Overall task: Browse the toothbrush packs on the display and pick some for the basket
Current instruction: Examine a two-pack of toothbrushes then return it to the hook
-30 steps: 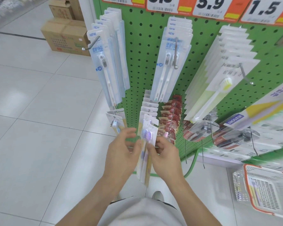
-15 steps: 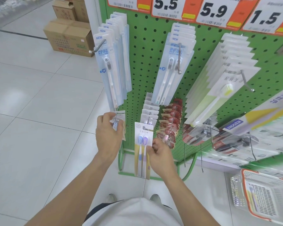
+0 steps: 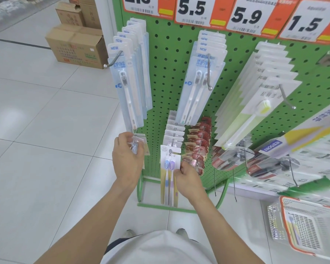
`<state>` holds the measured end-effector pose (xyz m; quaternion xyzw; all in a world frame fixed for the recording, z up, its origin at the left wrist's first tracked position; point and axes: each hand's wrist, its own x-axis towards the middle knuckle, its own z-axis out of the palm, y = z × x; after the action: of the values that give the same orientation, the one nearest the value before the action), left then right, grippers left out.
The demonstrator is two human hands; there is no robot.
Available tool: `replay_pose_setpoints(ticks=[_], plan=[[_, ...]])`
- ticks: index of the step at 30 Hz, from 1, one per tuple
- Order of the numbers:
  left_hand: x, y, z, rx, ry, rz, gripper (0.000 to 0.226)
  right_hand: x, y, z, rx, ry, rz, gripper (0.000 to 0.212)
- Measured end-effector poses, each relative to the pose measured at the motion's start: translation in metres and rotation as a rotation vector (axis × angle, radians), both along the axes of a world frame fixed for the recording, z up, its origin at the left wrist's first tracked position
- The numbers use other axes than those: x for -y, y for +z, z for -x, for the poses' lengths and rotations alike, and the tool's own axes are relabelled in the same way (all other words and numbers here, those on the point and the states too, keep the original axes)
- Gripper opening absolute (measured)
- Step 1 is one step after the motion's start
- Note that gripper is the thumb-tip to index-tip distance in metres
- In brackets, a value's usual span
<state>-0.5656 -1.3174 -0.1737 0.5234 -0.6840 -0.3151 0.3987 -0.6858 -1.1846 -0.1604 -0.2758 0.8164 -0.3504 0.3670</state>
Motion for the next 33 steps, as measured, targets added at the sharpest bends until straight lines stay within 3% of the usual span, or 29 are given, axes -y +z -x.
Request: replay_pose_setpoints(ticks=[6, 9, 12, 14, 18, 23, 26, 33], plan=[[-0.02, -0.003, -0.003, 0.099, 0.041, 0.266, 0.021, 0.007, 0.006, 0.007, -0.091, 0.107, -0.067, 0.024], [-0.029, 0.007, 0.005, 0.026, -0.194, 0.458, 0.019, 0.01, 0.012, 0.013, -0.122, 0.167, -0.071, 0.028], [-0.031, 0.019, 0.018, 0.048, -0.444, 0.341, 0.03, 0.013, 0.019, 0.018, -0.177, 0.224, -0.078, 0.036], [-0.028, 0.022, 0.023, 0.068, -0.498, 0.219, 0.029, 0.014, 0.023, 0.02, -0.186, 0.245, -0.094, 0.036], [-0.02, 0.021, 0.023, 0.082, -0.504, 0.108, 0.013, 0.016, 0.026, 0.023, -0.228, 0.232, -0.062, 0.023], [-0.017, 0.025, 0.025, 0.101, -0.499, 0.059, 0.014, 0.015, 0.039, 0.021, -0.393, 0.165, 0.117, 0.01], [-0.017, 0.027, 0.027, 0.101, -0.49, 0.04, 0.013, 0.017, 0.046, 0.023, -0.485, 0.13, 0.209, 0.02], [-0.012, 0.035, 0.035, 0.151, -0.46, 0.015, 0.028, 0.021, 0.038, 0.029, -0.543, 0.131, 0.242, 0.021]])
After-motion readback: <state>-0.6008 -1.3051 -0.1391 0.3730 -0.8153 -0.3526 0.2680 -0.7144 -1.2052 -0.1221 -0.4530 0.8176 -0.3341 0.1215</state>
